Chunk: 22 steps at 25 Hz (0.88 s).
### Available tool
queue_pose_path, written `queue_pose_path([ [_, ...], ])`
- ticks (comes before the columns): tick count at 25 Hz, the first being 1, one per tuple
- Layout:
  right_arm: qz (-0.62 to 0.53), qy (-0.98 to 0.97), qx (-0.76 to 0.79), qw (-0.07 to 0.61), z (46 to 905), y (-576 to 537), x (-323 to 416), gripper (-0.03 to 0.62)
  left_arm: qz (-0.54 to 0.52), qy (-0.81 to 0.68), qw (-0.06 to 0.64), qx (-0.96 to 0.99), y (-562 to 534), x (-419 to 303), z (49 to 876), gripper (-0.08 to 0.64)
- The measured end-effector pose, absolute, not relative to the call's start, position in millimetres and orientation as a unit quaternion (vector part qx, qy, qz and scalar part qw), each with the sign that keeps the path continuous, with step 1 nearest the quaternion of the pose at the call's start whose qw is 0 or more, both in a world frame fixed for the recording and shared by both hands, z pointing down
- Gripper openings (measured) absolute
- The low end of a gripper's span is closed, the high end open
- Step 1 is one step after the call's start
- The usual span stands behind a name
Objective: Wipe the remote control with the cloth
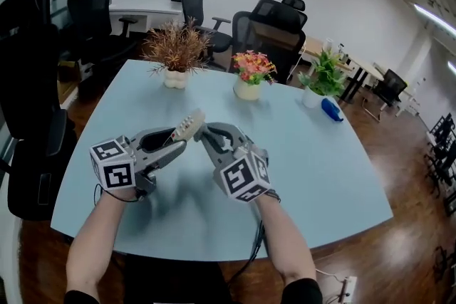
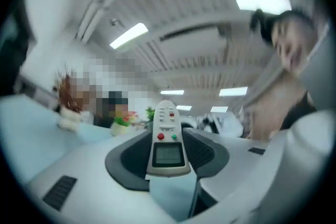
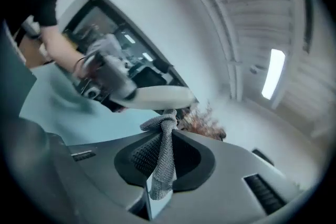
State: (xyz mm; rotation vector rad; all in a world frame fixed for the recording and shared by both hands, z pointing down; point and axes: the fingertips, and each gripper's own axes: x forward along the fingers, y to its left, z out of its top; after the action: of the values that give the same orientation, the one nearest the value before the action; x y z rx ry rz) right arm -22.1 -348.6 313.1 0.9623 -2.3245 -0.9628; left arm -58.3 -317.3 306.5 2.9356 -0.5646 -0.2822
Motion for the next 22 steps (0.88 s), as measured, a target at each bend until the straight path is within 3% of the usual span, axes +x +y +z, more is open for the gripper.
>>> queue_pose_path([
  [2,-0.427,-0.816,0.293,0.257,326.5,-326.6,-48.7,0.027,-0.187,-0.100,0.179,0.961,-310.6,-61.9,292.1,0.177],
  [4,-0.448,-0.809,0.280,0.258,328.2,-318.6,-55.3,0.026,-0.207,-0.055,0.219,0.952,-306.5,-60.2,289.6,0.176],
  [10,-0.428,-0.829,0.331,0.143,275.5,-316.4,-27.8,0.028,-0.161,0.004,0.230,0.960,-285.7,-45.2,297.1,0.176],
  [13,-0.382,-0.853,0.354,0.040,239.5,-306.6,-10.9,0.028,-0.131,0.010,0.220,0.966,-278.6,-38.2,303.0,0.176],
  [15,-0.321,-0.870,0.374,-0.040,215.7,-305.5,14.0,0.028,-0.073,-0.011,0.181,0.981,-277.2,-29.2,315.4,0.176],
  [17,-0.286,-0.870,0.399,-0.047,211.3,-320.3,40.7,0.028,0.035,-0.048,0.091,0.994,-277.6,-19.0,338.6,0.176],
  [19,-0.281,-0.866,0.414,0.010,230.0,-342.6,49.0,0.028,0.165,-0.079,-0.006,0.983,-285.4,-12.0,369.2,0.178],
  [22,-0.319,-0.844,0.400,0.158,286.4,-367.1,39.9,0.028,0.344,-0.076,-0.103,0.930,-304.6,-8.1,412.9,0.178],
])
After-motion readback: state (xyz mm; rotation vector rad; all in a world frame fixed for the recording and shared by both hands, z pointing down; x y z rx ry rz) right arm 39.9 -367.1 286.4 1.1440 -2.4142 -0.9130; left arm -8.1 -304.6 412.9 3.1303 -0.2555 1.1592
